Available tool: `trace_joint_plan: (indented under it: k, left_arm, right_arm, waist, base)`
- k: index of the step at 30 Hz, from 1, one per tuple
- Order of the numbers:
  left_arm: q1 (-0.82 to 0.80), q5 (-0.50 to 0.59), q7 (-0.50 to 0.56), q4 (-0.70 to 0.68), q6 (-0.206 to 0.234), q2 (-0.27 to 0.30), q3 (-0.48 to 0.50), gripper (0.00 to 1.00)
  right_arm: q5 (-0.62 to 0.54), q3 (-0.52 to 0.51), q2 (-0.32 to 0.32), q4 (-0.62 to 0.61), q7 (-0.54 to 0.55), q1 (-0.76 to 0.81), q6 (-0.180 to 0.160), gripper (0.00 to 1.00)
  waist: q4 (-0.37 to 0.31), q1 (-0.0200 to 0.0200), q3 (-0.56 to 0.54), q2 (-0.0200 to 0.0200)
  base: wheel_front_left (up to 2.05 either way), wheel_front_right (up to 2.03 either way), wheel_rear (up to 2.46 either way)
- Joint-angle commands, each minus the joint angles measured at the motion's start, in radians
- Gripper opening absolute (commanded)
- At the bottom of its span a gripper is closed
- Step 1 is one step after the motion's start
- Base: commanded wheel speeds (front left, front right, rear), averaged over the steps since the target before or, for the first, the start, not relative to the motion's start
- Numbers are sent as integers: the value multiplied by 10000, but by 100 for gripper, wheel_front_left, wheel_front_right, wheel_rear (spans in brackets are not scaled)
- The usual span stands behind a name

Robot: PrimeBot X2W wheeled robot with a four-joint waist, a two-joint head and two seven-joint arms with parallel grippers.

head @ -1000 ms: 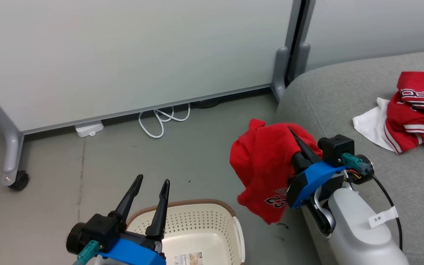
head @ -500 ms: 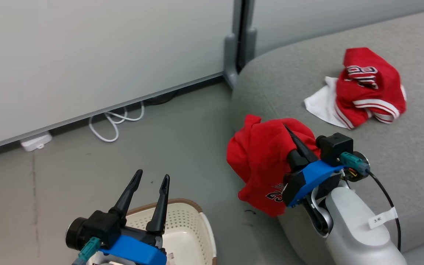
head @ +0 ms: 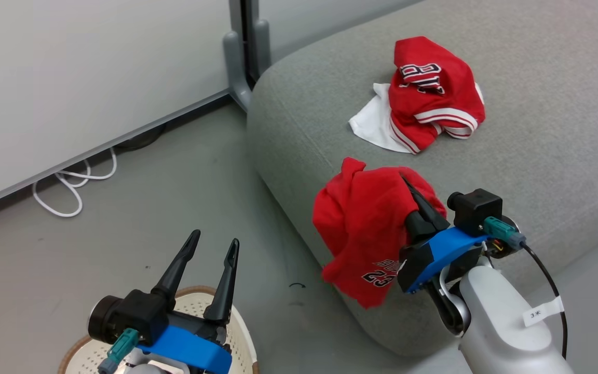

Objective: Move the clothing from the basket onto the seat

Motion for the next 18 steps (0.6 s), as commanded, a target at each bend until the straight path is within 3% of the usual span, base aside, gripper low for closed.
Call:
trace_joint_plan:
  k: [1,15,18]
  left_arm:
    - [-111,-42,-47,-30,-14,80,4,100]
    - [-314,-73,-48,-14,-15,243,-211,100]
    - [-397,-40,-48,-66,-15,299,-275,100]
  right_arm:
    - [35,-26,5,-75,-49,113,5,0]
    - [79,-429,4,-243,-77,41,5,0]
    - [-114,-945,-11,-258,-85,-331,5,0]
  waist:
    - [-185,0,116,0]
    - [-33,0,350,0]
    - [99,0,526,0]
  base:
    - [0,0,0]
    - [0,0,0]
    - [0,0,0]
